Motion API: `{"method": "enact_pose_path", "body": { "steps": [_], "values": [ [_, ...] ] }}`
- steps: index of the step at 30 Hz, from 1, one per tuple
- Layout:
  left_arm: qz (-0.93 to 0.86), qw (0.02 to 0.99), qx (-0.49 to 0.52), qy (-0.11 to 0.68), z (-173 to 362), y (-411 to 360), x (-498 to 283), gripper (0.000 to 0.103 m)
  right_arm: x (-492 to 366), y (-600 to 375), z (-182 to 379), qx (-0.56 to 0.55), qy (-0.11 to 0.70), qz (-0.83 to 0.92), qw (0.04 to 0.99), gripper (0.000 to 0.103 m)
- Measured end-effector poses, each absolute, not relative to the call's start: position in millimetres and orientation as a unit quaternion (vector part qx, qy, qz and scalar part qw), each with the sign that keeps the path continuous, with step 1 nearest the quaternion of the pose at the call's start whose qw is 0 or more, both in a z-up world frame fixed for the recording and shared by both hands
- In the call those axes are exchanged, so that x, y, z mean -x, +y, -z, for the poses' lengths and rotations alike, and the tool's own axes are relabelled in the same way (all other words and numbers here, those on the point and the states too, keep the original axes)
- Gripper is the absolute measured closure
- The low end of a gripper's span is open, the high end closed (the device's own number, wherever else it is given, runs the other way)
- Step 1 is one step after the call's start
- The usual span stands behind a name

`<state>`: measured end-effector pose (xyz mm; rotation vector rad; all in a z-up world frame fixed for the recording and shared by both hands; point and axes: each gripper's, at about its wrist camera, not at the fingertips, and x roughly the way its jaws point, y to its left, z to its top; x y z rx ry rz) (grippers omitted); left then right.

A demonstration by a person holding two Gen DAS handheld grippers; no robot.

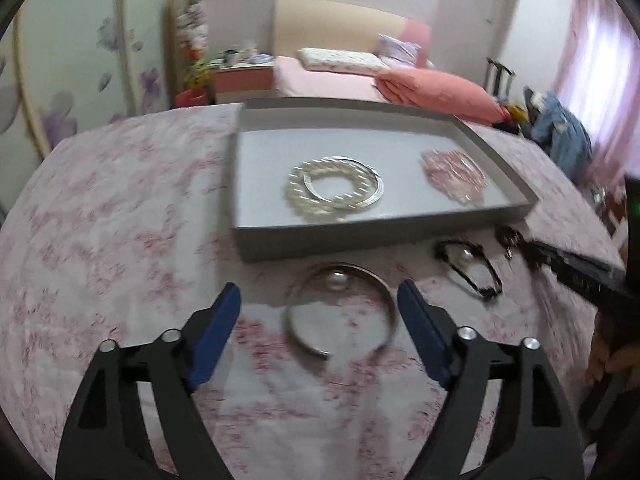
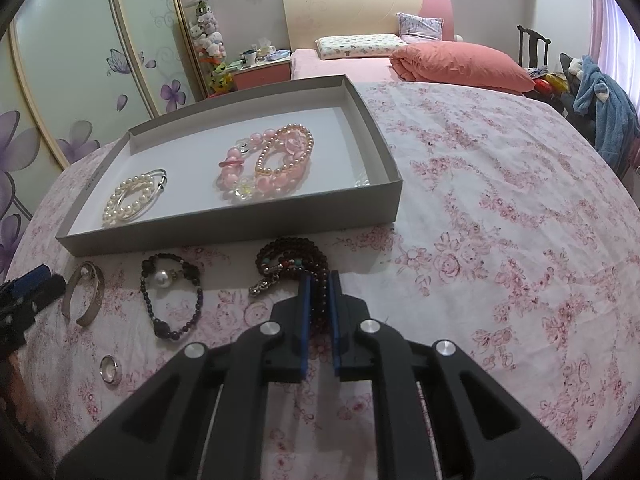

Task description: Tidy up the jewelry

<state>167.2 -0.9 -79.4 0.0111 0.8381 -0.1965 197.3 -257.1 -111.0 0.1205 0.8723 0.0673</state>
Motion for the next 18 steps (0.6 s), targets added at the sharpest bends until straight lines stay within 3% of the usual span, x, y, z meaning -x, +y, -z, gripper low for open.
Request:
{"method": "enact_pose_path", "body": {
  "steps": [10,12,14,18],
  "values": [
    [0.085,0.892,-0.058,0.439,96.7,-23.4,-181.7,0.015,-197.8,-256.7,111.5,-0.058,0.423,-0.034,0.904,0.093],
    [0.081,0.892,-0.058,0.44,98.3,-24.5,-182.1,0.02,-197.9,-256.7,111.6,-0.058,0.423,-0.034,0.904,0.093],
    [0.081,0.895,-0.059,0.435,96.3,-26.4,-181.4,0.035,-198.0,-256.2,111.6,-0.058,0.423,-0.034,0.904,0.093],
    [0.076,0.895,-0.058,0.435,95.8,-27.5,-181.6,0.035,-199.0,-256.8,112.8,-0.06,0.427,-0.036,0.902,0.089]
  ]
}}
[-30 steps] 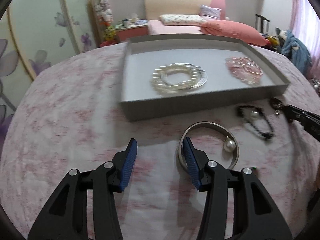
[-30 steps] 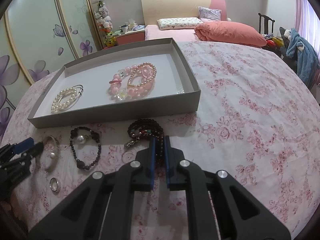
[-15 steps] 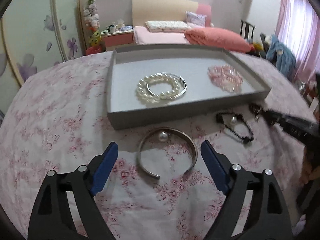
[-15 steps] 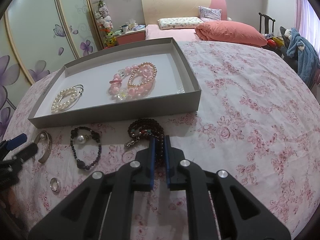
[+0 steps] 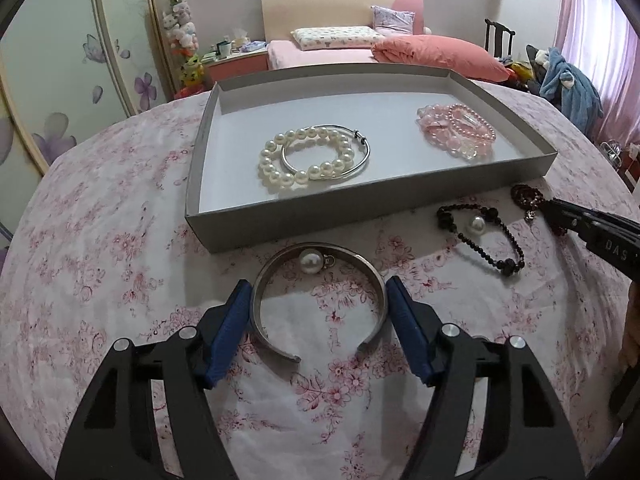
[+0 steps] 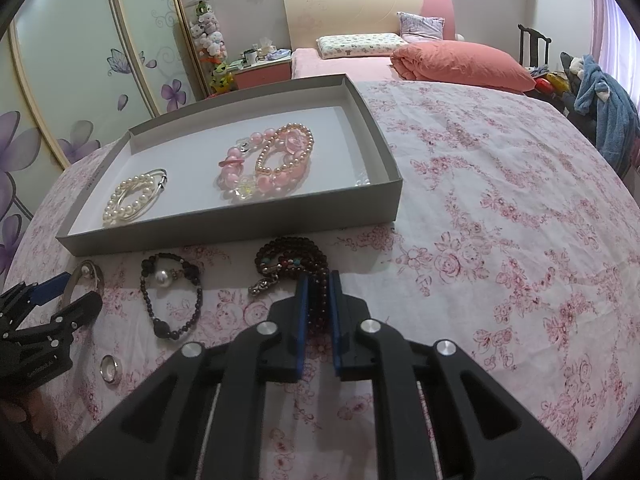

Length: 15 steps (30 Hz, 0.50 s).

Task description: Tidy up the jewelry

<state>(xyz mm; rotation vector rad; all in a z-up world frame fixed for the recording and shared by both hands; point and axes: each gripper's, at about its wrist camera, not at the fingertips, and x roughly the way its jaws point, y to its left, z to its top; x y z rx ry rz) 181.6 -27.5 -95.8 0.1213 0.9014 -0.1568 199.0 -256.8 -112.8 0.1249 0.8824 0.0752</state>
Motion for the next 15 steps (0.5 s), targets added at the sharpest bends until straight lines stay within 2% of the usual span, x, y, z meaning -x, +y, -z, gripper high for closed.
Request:
{"method": "enact_pose_path", "body": {
  "steps": [15],
  "values": [
    [0.072,0.896,-0.056,0.435,96.0,-28.0,-179.8,0.035,-198.8,-256.1,113.7,-0.055,0.427,-0.038,0.902,0.091]
  ]
}}
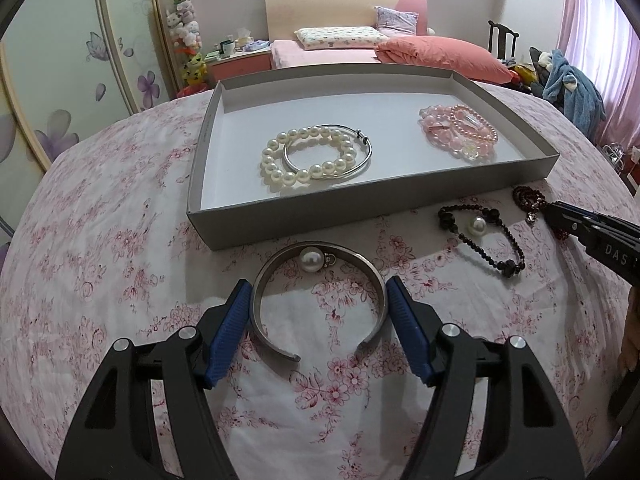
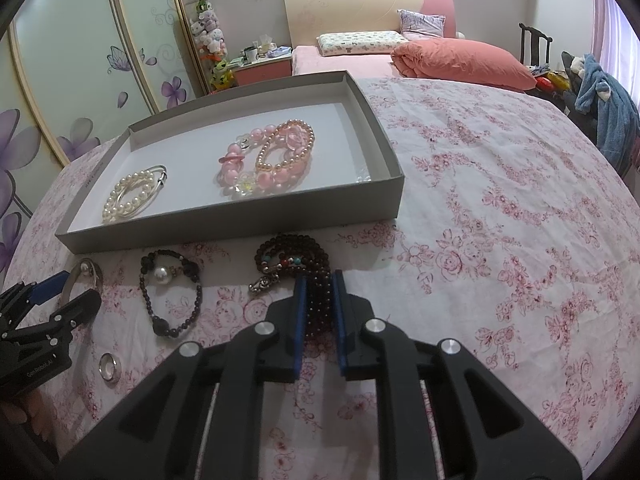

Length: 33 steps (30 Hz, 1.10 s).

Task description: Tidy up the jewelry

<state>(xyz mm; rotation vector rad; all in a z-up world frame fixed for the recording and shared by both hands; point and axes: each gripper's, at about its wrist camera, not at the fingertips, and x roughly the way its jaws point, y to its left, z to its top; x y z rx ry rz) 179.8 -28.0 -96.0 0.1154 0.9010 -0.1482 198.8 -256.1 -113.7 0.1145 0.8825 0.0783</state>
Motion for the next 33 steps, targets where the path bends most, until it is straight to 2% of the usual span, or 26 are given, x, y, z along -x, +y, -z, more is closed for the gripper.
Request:
{"method": "enact_pose_path", "body": {
  "steps": [2,12,33],
  "values": [
    [0.071,0.896,-0.055,0.434,95.7,-27.5,-179.5,0.035,-198.5,-257.3,114.0,-0.061,0.425,-0.046,0.902,0.094],
    [0.074,0.909,-0.039,0.408,84.9,-21.7,-173.2,0.035,-188.4,-259.1,86.8,-0.093,0.369,-0.088,0.921,0.094],
    [0.059,0.957,0.002,0.282,31.7,-9.8,-135.7,0.035,-146.7,-240.5,19.5,-0.101,0.244,-0.13,0.956,0.094]
  ]
}}
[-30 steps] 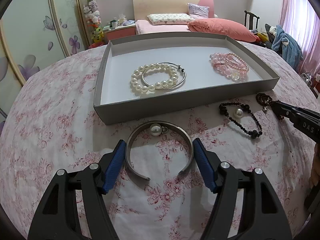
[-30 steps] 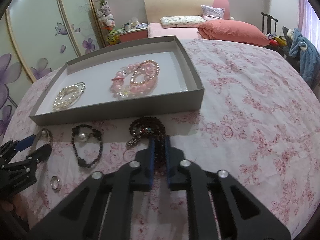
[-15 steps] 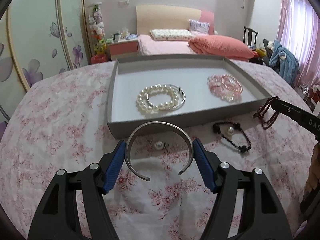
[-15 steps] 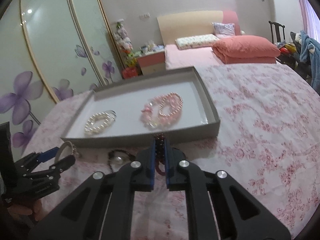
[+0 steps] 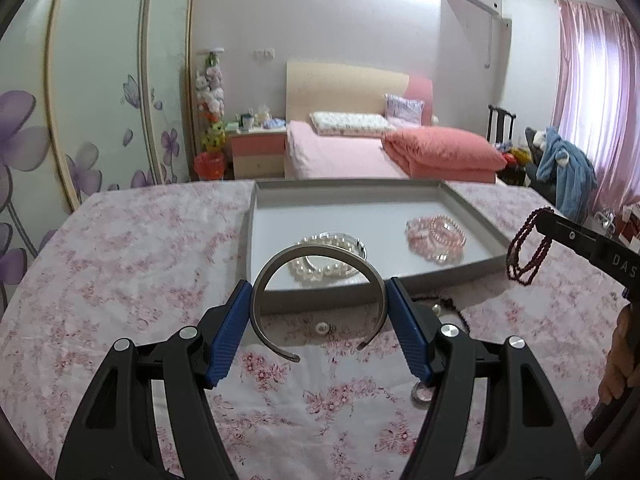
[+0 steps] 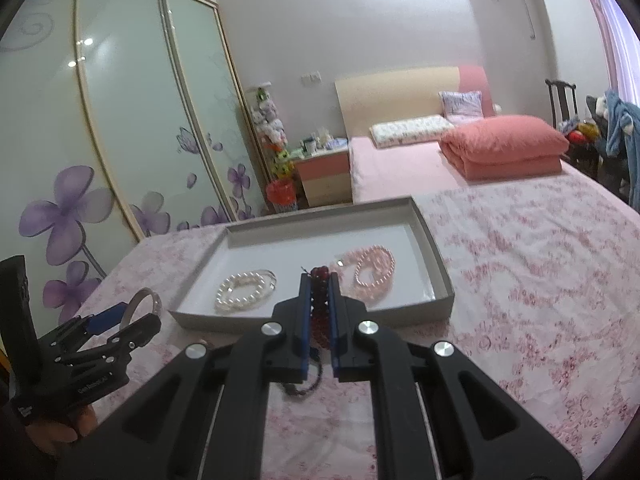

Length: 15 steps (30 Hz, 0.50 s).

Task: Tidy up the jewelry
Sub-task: 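Carry the dark red bracelet into the tray with the right gripper while the left gripper carries the silver cuff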

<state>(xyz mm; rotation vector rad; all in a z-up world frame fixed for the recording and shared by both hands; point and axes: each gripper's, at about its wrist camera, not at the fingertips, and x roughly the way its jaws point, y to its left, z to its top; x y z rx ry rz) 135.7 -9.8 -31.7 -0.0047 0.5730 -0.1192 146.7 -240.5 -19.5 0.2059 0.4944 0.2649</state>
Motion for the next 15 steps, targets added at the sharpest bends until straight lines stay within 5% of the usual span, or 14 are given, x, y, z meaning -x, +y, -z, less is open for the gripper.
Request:
{"method": "enact_pose_path", "body": {
  "steps": [15],
  "values": [
    [0.011,0.985,-0.008,0.175,-7.0,-9.0,-103.2,0.035,-105.5,-222.6,-25.4,-0.041,0.12,-0.102,0.987,0.094]
  ]
}}
